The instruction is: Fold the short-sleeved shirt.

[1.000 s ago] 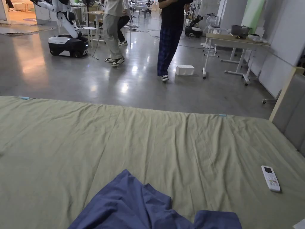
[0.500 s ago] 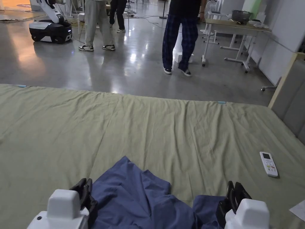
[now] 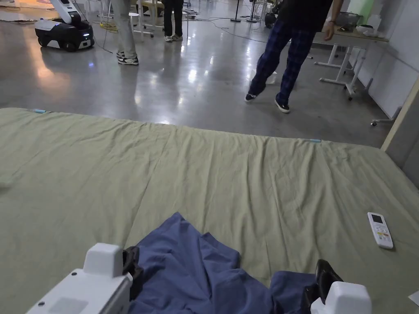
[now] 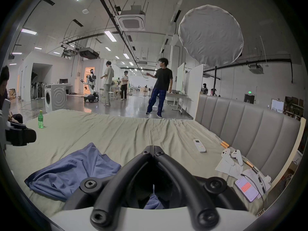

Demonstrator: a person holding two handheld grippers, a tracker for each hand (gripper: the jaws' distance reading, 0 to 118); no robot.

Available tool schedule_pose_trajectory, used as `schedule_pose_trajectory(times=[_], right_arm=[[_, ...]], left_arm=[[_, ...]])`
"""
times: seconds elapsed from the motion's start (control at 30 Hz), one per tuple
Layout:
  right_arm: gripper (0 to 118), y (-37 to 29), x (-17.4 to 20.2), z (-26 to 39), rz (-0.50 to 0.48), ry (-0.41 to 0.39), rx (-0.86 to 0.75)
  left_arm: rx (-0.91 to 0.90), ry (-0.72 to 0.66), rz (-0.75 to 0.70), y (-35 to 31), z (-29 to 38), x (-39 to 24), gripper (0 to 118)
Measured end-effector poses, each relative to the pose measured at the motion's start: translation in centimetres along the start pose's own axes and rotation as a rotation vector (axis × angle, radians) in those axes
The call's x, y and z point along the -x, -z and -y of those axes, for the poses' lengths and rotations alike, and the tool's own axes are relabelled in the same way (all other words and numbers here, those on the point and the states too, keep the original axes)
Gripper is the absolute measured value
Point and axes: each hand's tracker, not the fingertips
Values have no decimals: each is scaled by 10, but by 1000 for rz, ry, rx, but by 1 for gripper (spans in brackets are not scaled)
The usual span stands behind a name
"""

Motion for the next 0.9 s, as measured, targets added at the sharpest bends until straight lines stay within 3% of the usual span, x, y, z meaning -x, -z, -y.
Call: schedule_pose_trajectory(times=[0.07,0.23,0.27,0.37,0.4,0.57,0.83,0.9], right_arm=[[0,10,-5,8,-3,33,58],[0,25,-14,22,2,19,90],[0,28,-15,25,5,22,99],[0,41,-20,34,9,29,143],[0,44,-21,38,10,33,155],[0,61,-28,58,5,89,278],[0,64,-49,73,73,44,301],[0,64,-53,77,84,25,317]], left_arm=[[78,-16,25,37,-8,13,0],[238,-14,55,136,-40,25,2],[253,-18,75,153,-45,26,19],[345,35,59,204,-64,12,99],[369,58,88,223,-65,10,108],[516,234,65,288,-61,-10,109],[538,319,0,355,-41,-25,108],[569,363,-47,364,-33,-31,102]])
